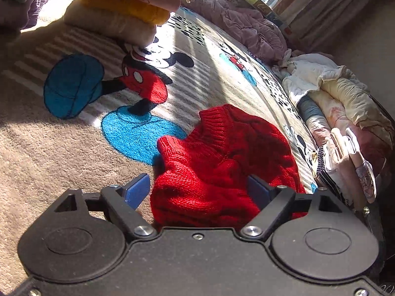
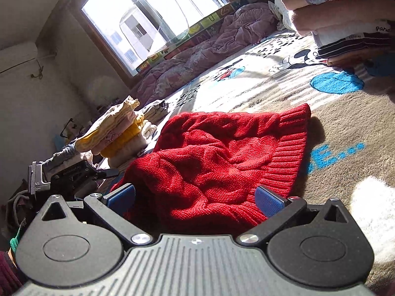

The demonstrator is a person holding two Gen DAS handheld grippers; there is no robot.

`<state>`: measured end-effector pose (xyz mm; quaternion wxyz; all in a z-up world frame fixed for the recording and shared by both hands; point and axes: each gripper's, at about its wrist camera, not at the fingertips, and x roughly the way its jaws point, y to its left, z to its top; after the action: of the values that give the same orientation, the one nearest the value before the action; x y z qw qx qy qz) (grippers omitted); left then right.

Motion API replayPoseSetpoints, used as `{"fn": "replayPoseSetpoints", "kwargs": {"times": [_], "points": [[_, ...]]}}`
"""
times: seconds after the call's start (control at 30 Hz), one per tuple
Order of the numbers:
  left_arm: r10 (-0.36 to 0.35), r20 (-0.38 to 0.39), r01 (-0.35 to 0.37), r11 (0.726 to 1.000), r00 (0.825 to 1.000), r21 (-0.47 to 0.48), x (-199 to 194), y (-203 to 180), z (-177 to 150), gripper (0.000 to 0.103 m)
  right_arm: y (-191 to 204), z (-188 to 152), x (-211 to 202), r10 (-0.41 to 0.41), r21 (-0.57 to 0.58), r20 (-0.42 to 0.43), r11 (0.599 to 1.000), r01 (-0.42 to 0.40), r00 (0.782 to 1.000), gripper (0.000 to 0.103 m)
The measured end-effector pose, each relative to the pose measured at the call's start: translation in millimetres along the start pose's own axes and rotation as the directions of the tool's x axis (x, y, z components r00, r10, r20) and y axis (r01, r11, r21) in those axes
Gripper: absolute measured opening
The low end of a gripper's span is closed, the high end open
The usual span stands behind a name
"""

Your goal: Fold clothes

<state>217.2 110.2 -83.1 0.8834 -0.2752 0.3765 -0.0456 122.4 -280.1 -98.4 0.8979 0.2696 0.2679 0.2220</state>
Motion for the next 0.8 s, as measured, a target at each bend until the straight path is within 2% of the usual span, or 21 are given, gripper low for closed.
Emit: {"fn": "replayPoseSetpoints", "kwargs": {"times": [0.03,0.1,0.13,0.17,0.2,0.33,0.37,0.43,0.53,0.57,0.6,0.7,0.77,0.8], "points": [[0.006,-0.015,-0.006,1.0,1.0,0.011,5,-2,2,0.065,1,1,0,0.004,-0.001,0.003,1.0,-0.004,1.0,0.102],[0.047,-0.037,-0.046,0.998,0.998,0.035,14,-7,4,0.044,0,2,0,0.003,-0.001,0.007,1.0,-0.003,1.0,0.102],[0.055,-0.033,-0.054,0.997,0.998,0.047,14,-10,3,0.039,-1,2,0,0.001,0.002,0.008,1.0,-0.001,1.0,0.102],[0.048,-0.017,-0.047,0.998,0.999,0.052,11,-12,3,0.027,-2,2,0,-0.004,0.007,0.008,1.0,0.004,1.0,0.102],[0.037,0.002,-0.037,0.998,0.999,0.055,8,-15,3,0.022,-3,3,-1,-0.008,0.011,0.009,1.0,0.008,1.0,0.102],[-0.023,0.048,0.015,0.988,0.999,0.154,-8,-45,-2,0.018,-10,3,-6,-0.017,0.03,0.02,0.999,0.016,1.0,0.102],[-0.052,0.06,0.039,0.977,0.997,0.211,-13,-57,-5,0.018,-12,3,-8,-0.015,0.045,0.022,0.999,0.014,1.0,0.102],[-0.1,0.089,0.064,0.937,0.991,0.342,-26,-84,-14,0.018,-18,3,-12,-0.006,0.078,0.029,0.997,0.004,1.0,0.102],[-0.213,0.102,0.127,0.834,0.972,0.537,-46,-129,-33,0.017,-30,3,-21,0.028,0.158,0.06,0.987,-0.038,0.998,0.102],[-0.25,0.089,0.15,0.79,0.964,0.595,-52,-143,-41,0.017,-35,4,-25,0.047,0.195,0.076,0.979,-0.061,0.996,0.102],[-0.277,0.063,0.169,0.734,0.959,0.658,-56,-156,-53,0.017,-41,4,-29,0.069,0.231,0.094,0.969,-0.089,0.993,0.102],[-0.331,-0.037,0.223,0.544,0.943,0.809,-64,-192,-89,0.017,-58,4,-43,0.129,0.336,0.166,0.924,-0.18,0.978,0.102],[-0.326,-0.131,0.264,0.408,0.936,0.874,-61,-204,-122,0.017,-69,4,-53,0.159,0.385,0.216,0.893,-0.234,0.963,0.102],[-0.305,-0.17,0.275,0.345,0.937,0.897,-58,-207,-139,0.017,-71,5,-58,0.167,0.384,0.233,0.889,-0.248,0.958,0.102]]}}
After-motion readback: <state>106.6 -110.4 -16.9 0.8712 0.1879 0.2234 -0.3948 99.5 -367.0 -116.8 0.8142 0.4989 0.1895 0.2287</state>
